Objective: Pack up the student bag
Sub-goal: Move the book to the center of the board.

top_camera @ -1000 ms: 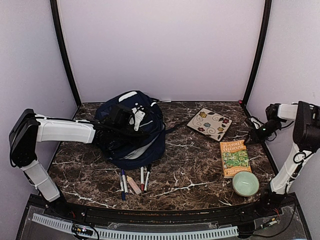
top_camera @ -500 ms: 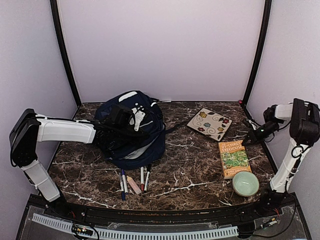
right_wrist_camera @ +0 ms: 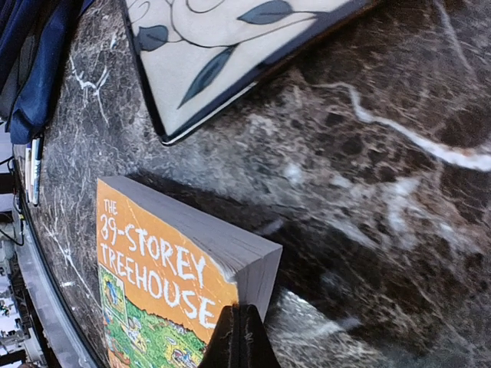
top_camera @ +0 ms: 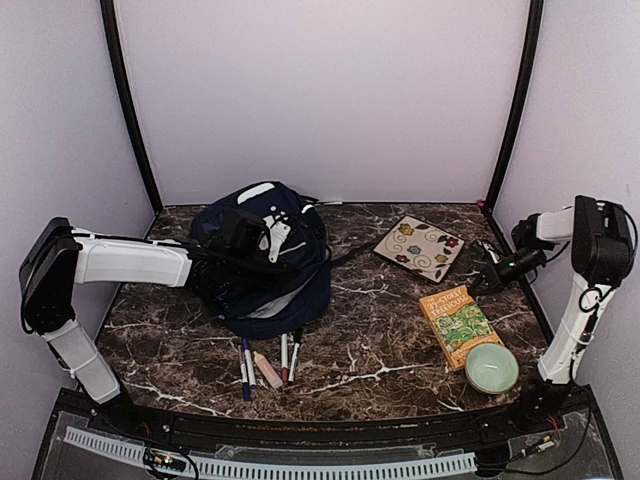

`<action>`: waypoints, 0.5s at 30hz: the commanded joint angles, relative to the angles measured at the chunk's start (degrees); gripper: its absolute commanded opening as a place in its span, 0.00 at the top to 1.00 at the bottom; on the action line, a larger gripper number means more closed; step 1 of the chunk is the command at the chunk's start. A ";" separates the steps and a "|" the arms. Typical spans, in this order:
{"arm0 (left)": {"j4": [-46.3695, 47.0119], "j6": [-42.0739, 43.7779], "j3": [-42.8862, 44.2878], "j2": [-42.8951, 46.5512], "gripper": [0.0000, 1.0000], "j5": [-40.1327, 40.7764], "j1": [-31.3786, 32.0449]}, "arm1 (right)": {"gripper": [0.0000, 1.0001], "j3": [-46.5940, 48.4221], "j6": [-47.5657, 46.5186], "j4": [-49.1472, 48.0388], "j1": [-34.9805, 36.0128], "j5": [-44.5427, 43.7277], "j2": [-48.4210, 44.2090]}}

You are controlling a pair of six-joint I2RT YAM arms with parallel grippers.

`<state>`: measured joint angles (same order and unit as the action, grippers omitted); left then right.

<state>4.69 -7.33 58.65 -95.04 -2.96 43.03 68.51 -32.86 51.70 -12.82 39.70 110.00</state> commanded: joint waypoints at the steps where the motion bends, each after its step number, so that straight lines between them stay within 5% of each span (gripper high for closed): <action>1: 0.41 -0.53 -1.41 0.81 1.00 0.61 -0.31 | 1.00 -1.11 4.33 -3.22 3.42 4.46 1.19; 15: -1.76 0.20 -1.58 2.67 1.00 2.58 -0.31 | 1.00 4.94 20.82 -16.85 12.39 6.69 3.07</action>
<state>4.69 -7.29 58.33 -95.02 -2.52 43.03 70.26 -17.17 39.70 -0.51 45.19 112.05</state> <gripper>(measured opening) 0.055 0.006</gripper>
